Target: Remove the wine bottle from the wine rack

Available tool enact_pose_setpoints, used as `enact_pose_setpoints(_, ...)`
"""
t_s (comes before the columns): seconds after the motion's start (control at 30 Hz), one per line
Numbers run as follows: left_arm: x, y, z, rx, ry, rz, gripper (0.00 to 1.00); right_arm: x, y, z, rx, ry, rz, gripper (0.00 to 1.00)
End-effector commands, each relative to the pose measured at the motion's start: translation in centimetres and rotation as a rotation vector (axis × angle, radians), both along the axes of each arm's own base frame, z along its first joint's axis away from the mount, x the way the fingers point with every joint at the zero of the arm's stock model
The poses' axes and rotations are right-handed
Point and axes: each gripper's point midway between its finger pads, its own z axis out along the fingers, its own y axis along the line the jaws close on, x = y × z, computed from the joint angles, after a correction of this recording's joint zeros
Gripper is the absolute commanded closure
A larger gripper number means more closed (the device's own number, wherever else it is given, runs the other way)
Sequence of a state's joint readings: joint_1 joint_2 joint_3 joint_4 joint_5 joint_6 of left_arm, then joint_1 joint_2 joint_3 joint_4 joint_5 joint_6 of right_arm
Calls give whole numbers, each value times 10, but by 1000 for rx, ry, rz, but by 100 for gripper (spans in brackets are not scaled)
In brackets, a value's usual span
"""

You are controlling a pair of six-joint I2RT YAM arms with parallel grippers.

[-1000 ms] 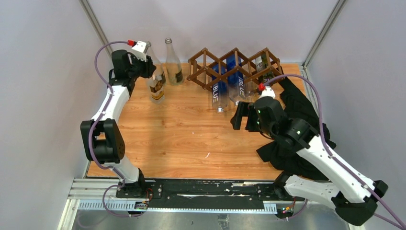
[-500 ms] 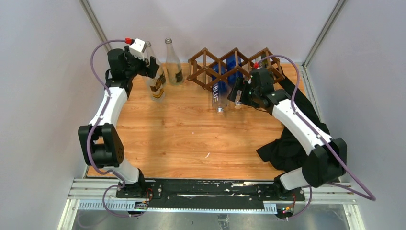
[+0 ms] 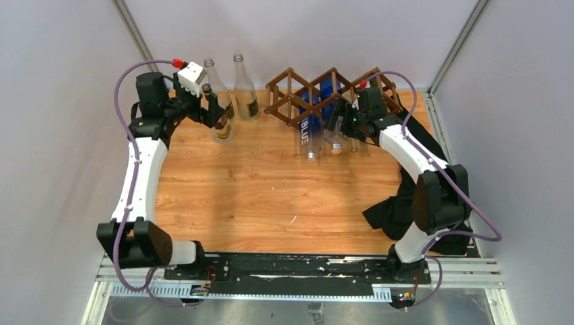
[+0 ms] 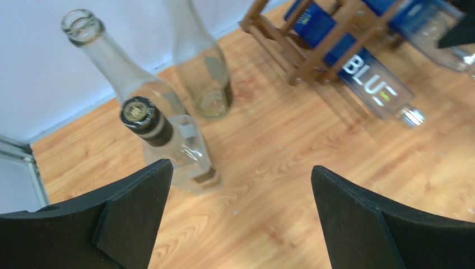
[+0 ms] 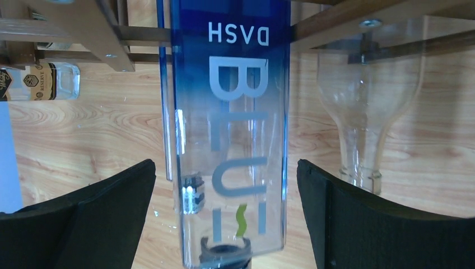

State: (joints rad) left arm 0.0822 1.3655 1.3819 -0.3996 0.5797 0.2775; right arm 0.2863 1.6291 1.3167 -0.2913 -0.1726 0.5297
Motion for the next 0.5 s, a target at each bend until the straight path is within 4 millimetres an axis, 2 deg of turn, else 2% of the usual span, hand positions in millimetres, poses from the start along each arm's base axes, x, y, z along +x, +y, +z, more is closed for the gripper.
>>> enact_pose_setpoints(0.0, -51, -20, 11, -20, 55, -128, 0, 22, 5, 4, 55, -44, 41, 0)
enact_pose_setpoints(0.2, -80, -25, -1, -22, 119, -161, 0, 29, 13, -4, 132, -37, 71, 0)
enact_pose_setpoints(0.27, -87, -27, -5, -27, 130, -169, 0, 29, 15, -5, 151, -43, 75, 3)
enact_pose_setpoints(0.37, -94, -28, -13, -34, 146, -172, 0, 27, 17, -5, 187, -51, 81, 12)
enact_pose_setpoints(0.47, -98, -27, -18, -35, 157, -155, 0, 22, 19, -5, 210, -60, 89, 25)
